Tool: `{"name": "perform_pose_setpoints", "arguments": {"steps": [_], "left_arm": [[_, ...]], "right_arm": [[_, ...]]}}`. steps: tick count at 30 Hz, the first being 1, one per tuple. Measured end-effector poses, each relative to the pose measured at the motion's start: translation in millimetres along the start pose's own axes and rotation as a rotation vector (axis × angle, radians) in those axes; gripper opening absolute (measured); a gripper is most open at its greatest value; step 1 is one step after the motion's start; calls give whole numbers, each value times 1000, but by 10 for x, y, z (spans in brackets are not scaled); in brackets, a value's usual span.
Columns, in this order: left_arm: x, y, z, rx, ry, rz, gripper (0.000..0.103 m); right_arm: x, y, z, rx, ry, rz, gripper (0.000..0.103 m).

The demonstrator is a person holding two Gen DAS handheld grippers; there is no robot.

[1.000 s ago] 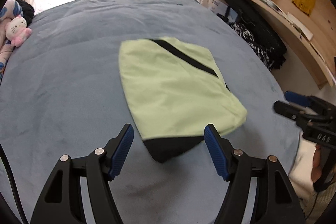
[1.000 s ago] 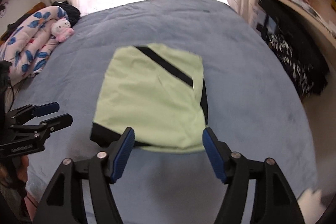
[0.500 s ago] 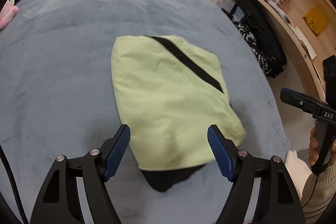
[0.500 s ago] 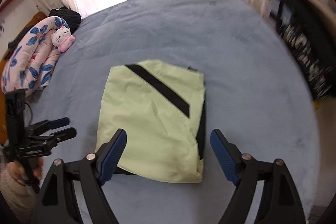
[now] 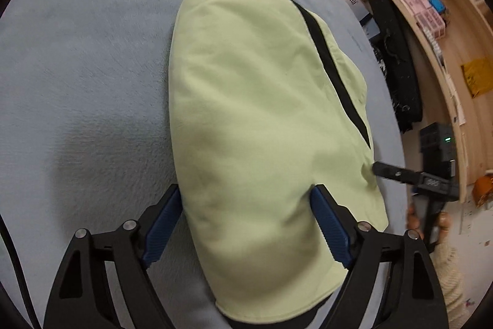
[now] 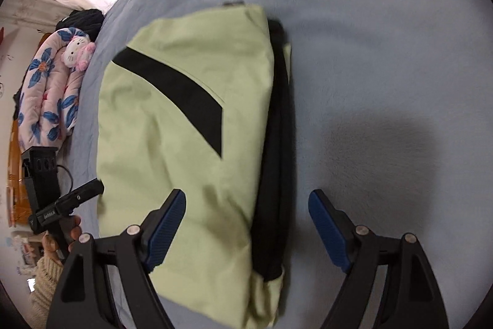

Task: Fold large clothes

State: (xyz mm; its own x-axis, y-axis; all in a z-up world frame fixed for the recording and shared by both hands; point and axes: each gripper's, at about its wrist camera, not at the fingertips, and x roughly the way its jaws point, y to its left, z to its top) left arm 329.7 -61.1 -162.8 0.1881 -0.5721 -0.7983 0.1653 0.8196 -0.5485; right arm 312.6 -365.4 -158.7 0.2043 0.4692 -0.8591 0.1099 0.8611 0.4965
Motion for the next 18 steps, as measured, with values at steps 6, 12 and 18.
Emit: {"name": "perform_pose_setpoints", "arguments": {"steps": [6, 12, 18], "left_arm": [[214, 107, -27, -33, -19, -95, 92], [369, -12, -19, 20, -27, -142, 93], [292, -105, -40, 47, -87, -64, 69]], "right_arm": [[247, 91, 51, -62, -45, 135, 84], [405, 195, 117, -27, -91, 238, 75], [315, 307, 13, -25, -137, 211, 26]]}}
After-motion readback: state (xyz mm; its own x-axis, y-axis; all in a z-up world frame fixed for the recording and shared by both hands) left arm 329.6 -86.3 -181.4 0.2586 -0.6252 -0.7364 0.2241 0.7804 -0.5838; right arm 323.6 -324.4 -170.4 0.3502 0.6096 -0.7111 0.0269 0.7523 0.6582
